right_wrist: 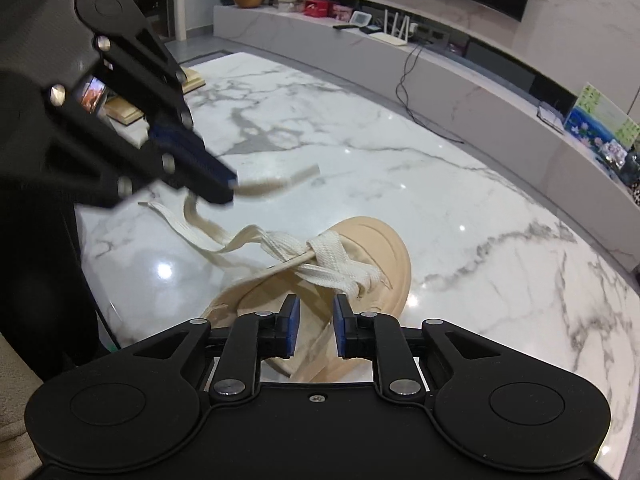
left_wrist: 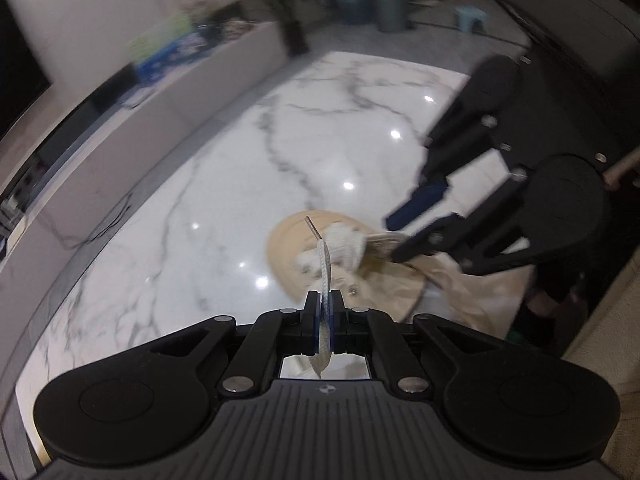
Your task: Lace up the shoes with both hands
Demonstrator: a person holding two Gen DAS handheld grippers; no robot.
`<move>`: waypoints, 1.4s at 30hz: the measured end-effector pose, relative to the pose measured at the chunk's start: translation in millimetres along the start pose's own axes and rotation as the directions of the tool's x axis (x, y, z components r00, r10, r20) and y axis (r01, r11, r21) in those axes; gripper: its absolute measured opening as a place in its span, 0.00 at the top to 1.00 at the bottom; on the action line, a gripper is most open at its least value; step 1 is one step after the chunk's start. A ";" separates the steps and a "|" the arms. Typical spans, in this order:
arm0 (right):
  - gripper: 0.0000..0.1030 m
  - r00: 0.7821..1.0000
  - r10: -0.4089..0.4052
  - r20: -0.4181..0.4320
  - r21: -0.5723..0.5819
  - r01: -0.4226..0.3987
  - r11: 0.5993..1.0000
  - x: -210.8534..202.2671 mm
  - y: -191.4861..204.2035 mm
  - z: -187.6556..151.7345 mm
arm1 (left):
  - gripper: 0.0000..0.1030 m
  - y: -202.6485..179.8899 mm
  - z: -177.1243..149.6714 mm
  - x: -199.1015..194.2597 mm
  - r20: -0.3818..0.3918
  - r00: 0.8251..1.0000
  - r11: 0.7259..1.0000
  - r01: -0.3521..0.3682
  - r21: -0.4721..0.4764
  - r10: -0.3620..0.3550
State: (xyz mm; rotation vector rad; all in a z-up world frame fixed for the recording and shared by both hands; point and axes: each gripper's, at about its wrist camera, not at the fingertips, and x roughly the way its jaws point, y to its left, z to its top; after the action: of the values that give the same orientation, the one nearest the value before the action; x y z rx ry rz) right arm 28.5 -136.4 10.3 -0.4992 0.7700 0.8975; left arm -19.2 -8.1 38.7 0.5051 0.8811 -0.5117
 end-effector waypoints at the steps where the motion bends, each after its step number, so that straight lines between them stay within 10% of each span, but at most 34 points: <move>1: 0.84 1.000 -0.005 0.000 0.004 0.005 1.000 -0.5 -1.3 -1.2 | 0.97 -3.0 2.3 1.6 -0.003 1.000 1.000 0.015 0.013 -0.015; 27: 0.96 0.999 0.034 -0.001 0.115 -0.034 0.993 6.0 -27.6 -16.3 | 0.97 -25.6 28.3 53.2 -0.277 0.956 0.970 0.152 0.191 -0.096; 42: 0.96 0.999 0.050 0.012 0.125 -0.051 0.991 5.1 -32.6 -20.8 | 0.97 -30.9 39.5 43.8 -0.246 0.966 0.961 0.136 0.239 -0.076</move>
State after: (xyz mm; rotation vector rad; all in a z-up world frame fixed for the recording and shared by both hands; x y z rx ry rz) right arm 49.9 -165.6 -4.5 -0.3658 0.8285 0.8919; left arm 8.5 -64.8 17.9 0.7674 1.0800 -0.6787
